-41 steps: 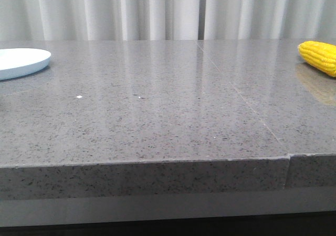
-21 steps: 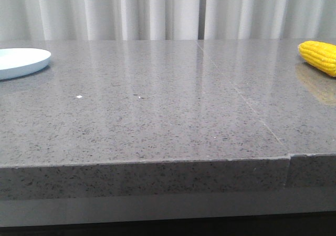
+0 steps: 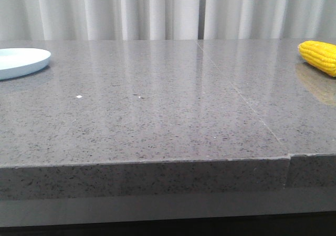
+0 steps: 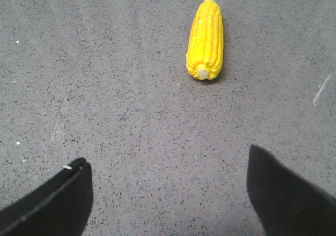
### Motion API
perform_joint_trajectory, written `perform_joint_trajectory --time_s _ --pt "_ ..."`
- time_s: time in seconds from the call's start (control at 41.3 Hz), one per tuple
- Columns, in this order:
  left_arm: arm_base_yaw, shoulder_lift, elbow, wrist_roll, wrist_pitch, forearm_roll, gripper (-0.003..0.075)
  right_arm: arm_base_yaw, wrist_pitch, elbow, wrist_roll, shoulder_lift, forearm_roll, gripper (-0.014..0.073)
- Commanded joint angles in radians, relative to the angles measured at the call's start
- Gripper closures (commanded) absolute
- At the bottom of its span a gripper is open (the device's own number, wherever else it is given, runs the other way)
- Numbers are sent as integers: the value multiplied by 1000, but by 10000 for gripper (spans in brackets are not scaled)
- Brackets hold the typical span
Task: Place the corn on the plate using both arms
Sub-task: 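Close the left gripper on the white plate's rim, then lift the plate with the left gripper and carry it toward the table center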
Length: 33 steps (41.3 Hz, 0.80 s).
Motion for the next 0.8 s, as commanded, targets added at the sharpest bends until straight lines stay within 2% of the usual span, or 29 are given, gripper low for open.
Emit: perform_joint_trajectory --time_s 0.0,0.266,0.363,0.484,0.726,0.774 --pt "0 -29 -64 0 -23 -31 321 -5 -60 -31 -11 10 -12 -32" --pt "-6 27 -130 0 38 -35 322 -5 -59 -31 -11 10 -12 -32" --pt "-6 34 -131 0 51 -35 348 -5 -59 -31 -11 10 -12 -32" --pt "-6 36 -131 0 69 -33 460 -5 -59 -31 -11 10 -12 -32" --pt "-6 38 -131 0 78 -28 743 -5 -59 -31 -11 10 -12 -32" --pt "-6 38 -131 0 82 -28 741 -5 -59 -31 -11 10 -12 -32"
